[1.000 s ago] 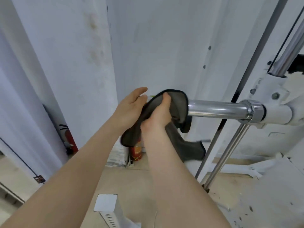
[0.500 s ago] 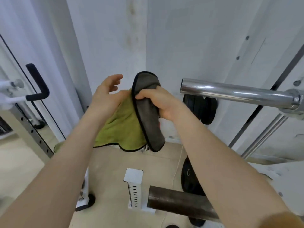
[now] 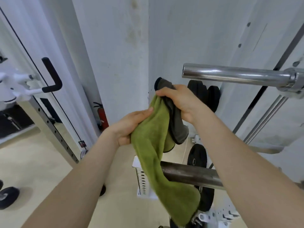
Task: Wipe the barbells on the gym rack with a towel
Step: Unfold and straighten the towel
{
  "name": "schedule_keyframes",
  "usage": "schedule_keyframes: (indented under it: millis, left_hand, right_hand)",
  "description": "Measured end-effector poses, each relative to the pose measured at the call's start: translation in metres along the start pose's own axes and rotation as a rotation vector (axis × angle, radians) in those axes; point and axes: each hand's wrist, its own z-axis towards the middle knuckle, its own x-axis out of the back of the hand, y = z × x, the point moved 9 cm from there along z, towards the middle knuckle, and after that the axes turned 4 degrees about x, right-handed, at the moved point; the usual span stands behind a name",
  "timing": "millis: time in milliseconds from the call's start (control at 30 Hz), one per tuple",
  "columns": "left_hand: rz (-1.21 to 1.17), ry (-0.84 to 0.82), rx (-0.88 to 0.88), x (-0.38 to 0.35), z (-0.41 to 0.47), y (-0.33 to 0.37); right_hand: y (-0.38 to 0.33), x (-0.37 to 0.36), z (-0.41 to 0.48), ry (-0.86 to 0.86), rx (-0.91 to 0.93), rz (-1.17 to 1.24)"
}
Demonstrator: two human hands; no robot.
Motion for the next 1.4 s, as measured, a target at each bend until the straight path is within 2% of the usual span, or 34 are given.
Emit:
schedule_keyframes:
  millis: [67, 133, 267, 367, 467, 533, 633, 733, 867, 933, 1100, 1200, 1267, 1333, 1400]
  left_hand:
    - [0.036, -0.031, 0.039, -0.009, -0.01, -0.01]
    - [0.04, -0.031, -0.065, -0.006, -0.023, -0.004]
    - [0.059, 0.201, -0.24, 0.024, -0.059, 0.008]
    - [0.235, 0.351, -0.307, 0.034, -0.093, 0.013]
    - [0.345, 0.426, -0.327, 0.035, -0.124, 0.016]
    - [0.368, 0.403, -0.314, 0.031, -0.141, 0.015]
    - [0.424, 0.331, -0.294, 0.021, -0.162, 0.013]
    - [0.502, 0.277, -0.228, 0.037, -0.176, 0.006]
    - [0.764, 0.258, -0.05, 0.084, -0.163, -0.035]
    - [0.824, 0.225, 0.059, 0.106, -0.145, -0.07]
    - [0.818, 0.011, 0.341, 0.167, -0.099, -0.181]
    - [0.852, -0.014, 0.448, 0.21, -0.075, -0.227]
    - [0.856, 0.023, 0.458, 0.236, -0.053, -0.234]
    - [0.87, 0.161, 0.392, 0.264, -0.021, -0.218]
    - [1.056, 0.325, 0.259, 0.279, 0.013, -0.177]
  right_hand:
    - [-0.005, 0.004, -0.01, 0.084, 0.095, -0.139]
    - [-0.018, 0.017, -0.027, 0.193, 0.236, -0.37]
    - [-0.031, 0.037, -0.07, 0.371, 0.406, -0.815]
    - [-0.024, 0.021, -0.104, 0.376, 0.444, -1.02]
    - [-0.004, -0.014, -0.125, 0.193, 0.363, -1.144]
    - [0.003, -0.063, -0.138, -0.022, 0.406, -1.06]
    - [0.014, -0.13, -0.147, -0.241, 0.436, -0.668]
    - [0.043, -0.141, -0.134, -0.189, 0.236, -0.345]
    - [0.103, -0.15, -0.11, -0.199, -0.048, -0.277]
    - [0.13, -0.156, -0.092, -0.151, -0.119, -0.284]
    - [0.191, -0.146, -0.039, 0.061, -0.162, -0.509]
    - [0.218, -0.122, -0.01, 0.168, -0.221, -0.641]
    - [0.233, -0.104, 0.012, 0.239, -0.254, -0.684]
    - [0.243, -0.087, 0.03, 0.364, -0.257, -0.682]
    - [0.24, -0.07, 0.046, 0.513, -0.237, -0.676]
